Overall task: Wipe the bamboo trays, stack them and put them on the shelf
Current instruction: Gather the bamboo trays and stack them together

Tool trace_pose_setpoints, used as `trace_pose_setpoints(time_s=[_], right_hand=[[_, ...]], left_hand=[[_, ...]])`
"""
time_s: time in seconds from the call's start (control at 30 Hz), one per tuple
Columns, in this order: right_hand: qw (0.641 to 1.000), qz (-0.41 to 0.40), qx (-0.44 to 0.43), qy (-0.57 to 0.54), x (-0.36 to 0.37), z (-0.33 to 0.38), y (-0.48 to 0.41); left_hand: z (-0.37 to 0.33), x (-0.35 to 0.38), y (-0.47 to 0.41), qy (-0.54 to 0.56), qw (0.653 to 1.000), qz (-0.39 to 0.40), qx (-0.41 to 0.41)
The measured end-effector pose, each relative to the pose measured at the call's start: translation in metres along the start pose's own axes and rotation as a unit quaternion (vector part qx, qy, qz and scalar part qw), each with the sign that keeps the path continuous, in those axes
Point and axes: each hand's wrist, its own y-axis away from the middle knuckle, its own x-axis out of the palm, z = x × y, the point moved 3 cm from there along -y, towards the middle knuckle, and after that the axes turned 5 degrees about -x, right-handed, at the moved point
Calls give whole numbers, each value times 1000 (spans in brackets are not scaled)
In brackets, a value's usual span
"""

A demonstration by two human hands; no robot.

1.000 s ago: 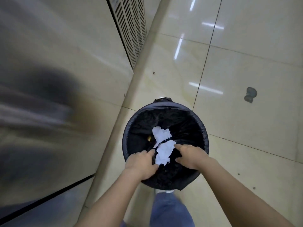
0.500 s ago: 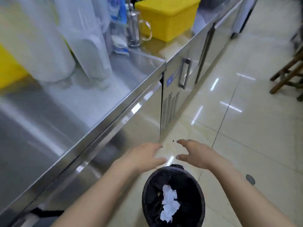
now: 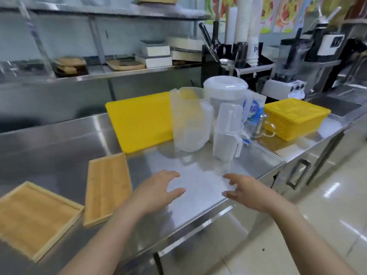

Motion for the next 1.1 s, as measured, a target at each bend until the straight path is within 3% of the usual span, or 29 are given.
trace_pose_setpoints(time_s=[0.2,0.37,0.53,0.7,0.8,0.9,1.0,1.1], right_hand=[[997,18,-77,-1,48,99,-52],[994,20,-97,-45,107,155,-85],[994,36,-31,-101,159,182,-105],[994,80,-28,-63,195,191,-107],[997,68,-39,-5,206,192,-102],[998,28,-20,-60,202,194,-99],[995,2,19,-101,197,192,-97],[984,-28,86,-154,200,187,-95]], left_hand=[[120,-44,50,37,986,-54,-152],[186,-34,83,114,962,-77,-235],[205,4,89,168,956,-42,-236],[211,36,87,66,957,36,-280],[212,37,89,72,962,30,-261],[214,27,91,158,952,2,-261],[214,16,89,303,898,-41,-315],[215,12,84,519,756,-59,-394]])
